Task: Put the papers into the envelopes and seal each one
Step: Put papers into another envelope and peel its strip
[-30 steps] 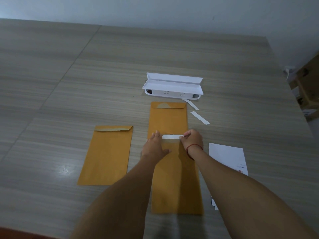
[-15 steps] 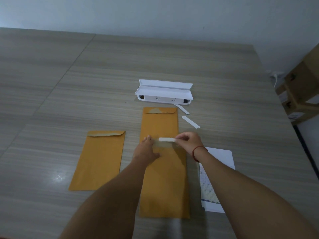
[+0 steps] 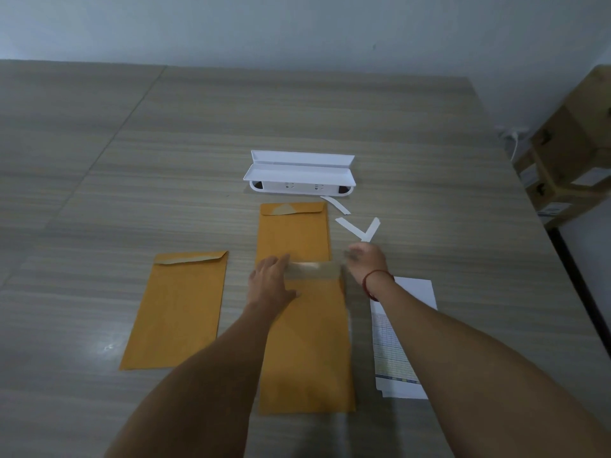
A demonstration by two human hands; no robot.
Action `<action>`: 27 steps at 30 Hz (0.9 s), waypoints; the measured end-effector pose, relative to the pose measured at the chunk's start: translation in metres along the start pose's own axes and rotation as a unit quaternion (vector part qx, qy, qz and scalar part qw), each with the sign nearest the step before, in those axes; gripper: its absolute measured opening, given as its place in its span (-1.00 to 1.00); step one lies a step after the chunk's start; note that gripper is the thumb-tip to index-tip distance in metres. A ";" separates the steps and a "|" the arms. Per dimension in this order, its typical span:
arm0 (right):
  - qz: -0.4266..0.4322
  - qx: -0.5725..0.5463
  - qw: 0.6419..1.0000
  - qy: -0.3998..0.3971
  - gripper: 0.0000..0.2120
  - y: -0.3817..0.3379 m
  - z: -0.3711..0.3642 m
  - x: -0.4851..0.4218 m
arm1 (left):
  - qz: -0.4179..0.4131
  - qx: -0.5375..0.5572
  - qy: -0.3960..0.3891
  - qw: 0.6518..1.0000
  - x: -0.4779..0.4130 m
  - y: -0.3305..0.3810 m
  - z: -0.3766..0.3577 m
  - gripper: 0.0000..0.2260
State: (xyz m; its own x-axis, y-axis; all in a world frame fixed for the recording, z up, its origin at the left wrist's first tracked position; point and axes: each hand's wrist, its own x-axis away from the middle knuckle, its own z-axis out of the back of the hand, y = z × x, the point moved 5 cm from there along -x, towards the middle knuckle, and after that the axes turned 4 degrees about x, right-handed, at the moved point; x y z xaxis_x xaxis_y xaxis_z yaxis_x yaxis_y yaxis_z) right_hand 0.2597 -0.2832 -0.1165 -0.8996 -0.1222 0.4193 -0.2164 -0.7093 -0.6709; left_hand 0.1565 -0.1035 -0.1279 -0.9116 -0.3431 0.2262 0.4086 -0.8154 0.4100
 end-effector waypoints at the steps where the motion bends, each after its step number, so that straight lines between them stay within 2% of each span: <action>1: 0.030 0.034 0.999 -0.029 -0.59 -0.004 -0.006 0.006 | -0.005 -0.017 0.016 1.000 0.001 0.003 0.003 -0.32; 3: 0.082 0.104 0.989 -0.062 -0.53 -0.012 -0.016 0.019 | -0.016 -0.053 0.055 0.997 0.007 0.008 0.006 -0.48; 5: 0.118 0.160 0.979 -0.054 -0.53 -0.015 -0.025 0.031 | -0.020 -0.079 0.082 0.993 0.016 0.012 0.005 -0.61; 9: 0.153 0.232 0.958 -0.064 -0.64 -0.008 -0.036 0.057 | -0.031 -0.082 0.075 0.993 0.033 0.022 -0.006 -0.77; 12: 0.185 0.296 0.933 -0.090 -0.59 -0.002 -0.043 0.069 | -0.045 -0.068 0.032 0.996 0.048 0.024 -0.020 -0.64; 15: 0.192 0.379 0.894 -0.144 -0.30 0.010 -0.061 0.078 | -0.042 -0.060 -0.018 0.997 0.066 0.018 -0.035 -0.48; 17: 0.170 0.420 0.876 -0.165 -0.22 0.023 -0.072 0.085 | -0.019 -0.075 -0.054 0.996 0.073 0.015 -0.040 -0.46; 23: 0.119 0.503 0.847 -0.127 -0.38 0.033 -0.070 0.096 | 0.059 -0.124 -0.089 0.987 0.081 -0.005 -0.038 -0.52; 27: 0.066 0.508 0.852 -0.109 -0.36 0.042 -0.059 0.094 | 0.120 -0.109 -0.078 0.984 0.085 -0.024 -0.028 -0.43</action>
State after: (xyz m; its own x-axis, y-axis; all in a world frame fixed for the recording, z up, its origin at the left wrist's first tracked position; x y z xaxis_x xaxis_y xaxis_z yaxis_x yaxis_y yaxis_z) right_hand 0.1439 -0.2836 -0.1413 -0.7751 -0.2951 0.5588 0.4208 -0.9007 0.1080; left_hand 0.0679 -0.1256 -0.1431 -0.7656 -0.4763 0.4325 0.5768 -0.8059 0.1335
